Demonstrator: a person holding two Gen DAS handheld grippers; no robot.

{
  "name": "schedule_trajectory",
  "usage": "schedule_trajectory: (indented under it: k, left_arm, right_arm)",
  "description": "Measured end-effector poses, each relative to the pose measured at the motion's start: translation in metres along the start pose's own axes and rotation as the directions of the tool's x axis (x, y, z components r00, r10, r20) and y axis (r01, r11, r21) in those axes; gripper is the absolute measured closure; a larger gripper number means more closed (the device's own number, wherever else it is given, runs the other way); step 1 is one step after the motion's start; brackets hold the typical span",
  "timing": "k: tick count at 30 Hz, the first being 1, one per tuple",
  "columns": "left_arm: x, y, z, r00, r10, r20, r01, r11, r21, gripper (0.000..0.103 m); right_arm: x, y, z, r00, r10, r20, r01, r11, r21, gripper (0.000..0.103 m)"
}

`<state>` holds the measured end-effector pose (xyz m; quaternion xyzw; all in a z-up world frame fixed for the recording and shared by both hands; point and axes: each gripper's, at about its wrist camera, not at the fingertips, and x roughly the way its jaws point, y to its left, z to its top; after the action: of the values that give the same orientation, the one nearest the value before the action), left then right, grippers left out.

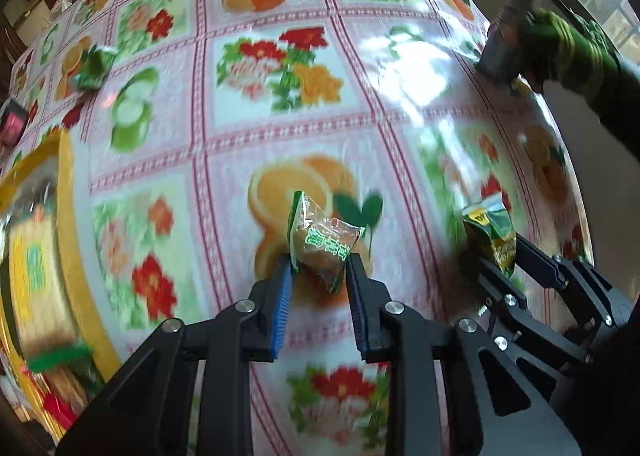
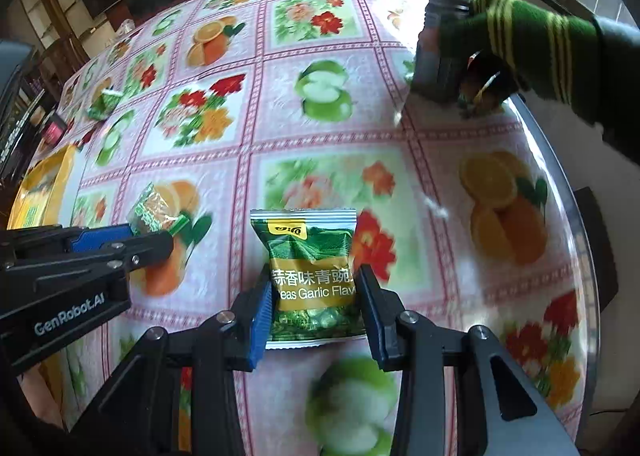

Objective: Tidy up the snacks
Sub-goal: 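Carry the clear snack into the tray with the left gripper while the right carries the pea packet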

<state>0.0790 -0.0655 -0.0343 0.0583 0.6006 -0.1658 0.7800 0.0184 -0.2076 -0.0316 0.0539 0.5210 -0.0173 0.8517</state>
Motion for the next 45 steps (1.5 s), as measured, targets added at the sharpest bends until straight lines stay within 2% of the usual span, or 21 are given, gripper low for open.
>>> schedule_trajectory:
  k: [3,7,13,17,18,22,36,40,43,45]
  left_arm:
    - [-0.009,0.003,-0.044,1.0,-0.017,0.007,0.017,0.999,0.027,0.074]
    - [-0.025,0.004,-0.094,0.998,0.005,0.055,-0.01,0.996,0.09,0.074]
    - [-0.043,0.014,-0.134,0.997,-0.025,0.075,0.015,0.991,0.136,0.074]
    - [-0.051,0.012,-0.139,0.995,-0.035,0.093,0.021,0.988,0.151,0.074]
    - [-0.046,0.001,-0.132,0.995,-0.038,0.096,0.023,0.987,0.157,0.074]
    - [-0.042,-0.004,-0.127,0.992,-0.042,0.115,0.024,0.987,0.158,0.074]
    - [-0.081,0.018,-0.137,0.977,-0.069,0.201,0.039,0.988,0.148,0.072]
    - [-0.096,0.034,-0.134,0.972,-0.06,0.228,0.033,0.992,0.122,0.072]
    - [-0.101,0.043,-0.133,0.97,-0.063,0.235,0.04,0.994,0.104,0.072]
    - [-0.105,0.046,-0.133,0.968,-0.059,0.243,0.036,0.994,0.1,0.072]
  right_arm:
    - [-0.007,0.012,-0.02,1.0,0.018,0.015,-0.018,1.0,-0.012,0.063]
    - [-0.019,0.022,-0.045,0.998,0.022,0.053,-0.021,1.0,-0.021,0.063]
    - [-0.038,0.03,-0.064,0.995,0.027,0.097,-0.024,0.999,-0.025,0.063]
    - [-0.043,0.034,-0.069,0.994,0.027,0.104,-0.025,0.999,-0.029,0.063]
    - [-0.044,0.034,-0.07,0.994,0.028,0.104,-0.025,0.999,-0.03,0.063]
    - [-0.049,0.035,-0.075,0.993,0.034,0.114,-0.031,0.999,-0.025,0.063]
    - [-0.074,0.046,-0.066,0.983,0.029,0.182,-0.022,0.999,-0.04,0.063]
    - [-0.048,0.041,-0.059,0.994,-0.028,0.102,0.031,0.999,-0.033,0.06]
    - [-0.022,0.036,-0.056,1.0,-0.003,0.012,0.003,1.0,0.002,0.053]
    - [-0.017,0.043,-0.055,0.999,-0.047,0.026,0.048,0.998,-0.048,0.054]
